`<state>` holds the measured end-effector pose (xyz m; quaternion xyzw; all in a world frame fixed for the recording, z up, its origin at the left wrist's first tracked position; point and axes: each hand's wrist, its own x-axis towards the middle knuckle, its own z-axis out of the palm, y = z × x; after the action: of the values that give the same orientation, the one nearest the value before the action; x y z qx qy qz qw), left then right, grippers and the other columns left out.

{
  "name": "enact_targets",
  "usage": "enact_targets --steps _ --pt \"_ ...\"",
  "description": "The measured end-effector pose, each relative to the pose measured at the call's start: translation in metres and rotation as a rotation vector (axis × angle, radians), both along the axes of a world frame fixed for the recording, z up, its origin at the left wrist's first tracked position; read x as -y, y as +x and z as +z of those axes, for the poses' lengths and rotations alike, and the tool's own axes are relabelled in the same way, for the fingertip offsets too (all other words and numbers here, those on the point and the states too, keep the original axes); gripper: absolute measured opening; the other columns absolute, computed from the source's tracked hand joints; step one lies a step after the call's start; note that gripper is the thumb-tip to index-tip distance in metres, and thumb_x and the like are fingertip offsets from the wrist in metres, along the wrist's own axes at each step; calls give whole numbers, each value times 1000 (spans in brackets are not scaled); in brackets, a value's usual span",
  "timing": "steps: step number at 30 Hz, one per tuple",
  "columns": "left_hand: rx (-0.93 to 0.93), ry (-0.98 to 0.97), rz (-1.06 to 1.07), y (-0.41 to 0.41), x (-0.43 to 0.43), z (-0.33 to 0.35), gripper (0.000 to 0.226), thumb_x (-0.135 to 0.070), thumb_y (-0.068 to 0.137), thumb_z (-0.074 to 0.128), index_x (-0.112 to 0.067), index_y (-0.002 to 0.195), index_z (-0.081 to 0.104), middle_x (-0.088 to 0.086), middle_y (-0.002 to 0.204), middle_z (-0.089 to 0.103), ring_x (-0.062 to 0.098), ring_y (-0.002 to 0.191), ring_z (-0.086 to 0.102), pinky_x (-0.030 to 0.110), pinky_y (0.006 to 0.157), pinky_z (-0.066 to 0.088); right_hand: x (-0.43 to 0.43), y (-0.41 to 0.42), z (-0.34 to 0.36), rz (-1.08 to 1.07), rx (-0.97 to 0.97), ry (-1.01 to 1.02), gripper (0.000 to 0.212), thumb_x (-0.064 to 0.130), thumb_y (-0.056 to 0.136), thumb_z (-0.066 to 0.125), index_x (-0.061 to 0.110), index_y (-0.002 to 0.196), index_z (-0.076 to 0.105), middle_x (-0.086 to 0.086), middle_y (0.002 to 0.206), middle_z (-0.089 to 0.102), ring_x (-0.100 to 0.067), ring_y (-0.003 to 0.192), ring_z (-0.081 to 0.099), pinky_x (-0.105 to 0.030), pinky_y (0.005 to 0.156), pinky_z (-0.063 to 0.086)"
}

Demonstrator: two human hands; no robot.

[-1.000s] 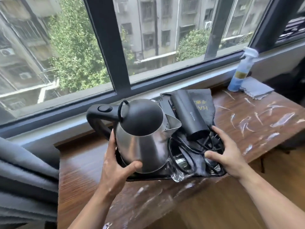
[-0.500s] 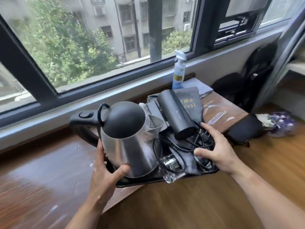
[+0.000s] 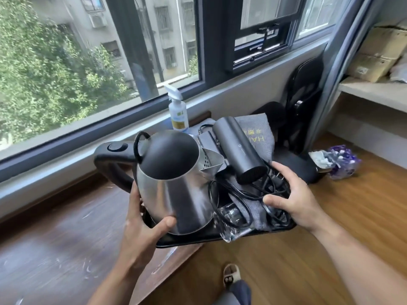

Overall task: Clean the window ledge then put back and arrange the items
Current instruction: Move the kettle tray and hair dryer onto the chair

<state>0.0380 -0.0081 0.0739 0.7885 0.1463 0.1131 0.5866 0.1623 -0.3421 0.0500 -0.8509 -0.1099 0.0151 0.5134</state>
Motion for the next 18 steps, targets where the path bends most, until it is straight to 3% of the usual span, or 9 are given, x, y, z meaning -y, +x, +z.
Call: enact_targets --steps 6,18 --pt "26 -9 -39 100 51 -6 124 -65 40 78 -40 152 33 3 129 65 27 112 67 47 88 56 56 85 -2 -46 6 1 120 87 46 76 34 148 43 2 145 52 -20 139 43 -52 117 32" --pt "59 31 -39 243 147 -12 135 -93 36 73 -51 155 24 1 144 56 27 129 55 59 105 46 147 233 -11 -37 20 7 115 92 47 69 36 144 42 1 147 50 -18 140 41 -50 118 31"
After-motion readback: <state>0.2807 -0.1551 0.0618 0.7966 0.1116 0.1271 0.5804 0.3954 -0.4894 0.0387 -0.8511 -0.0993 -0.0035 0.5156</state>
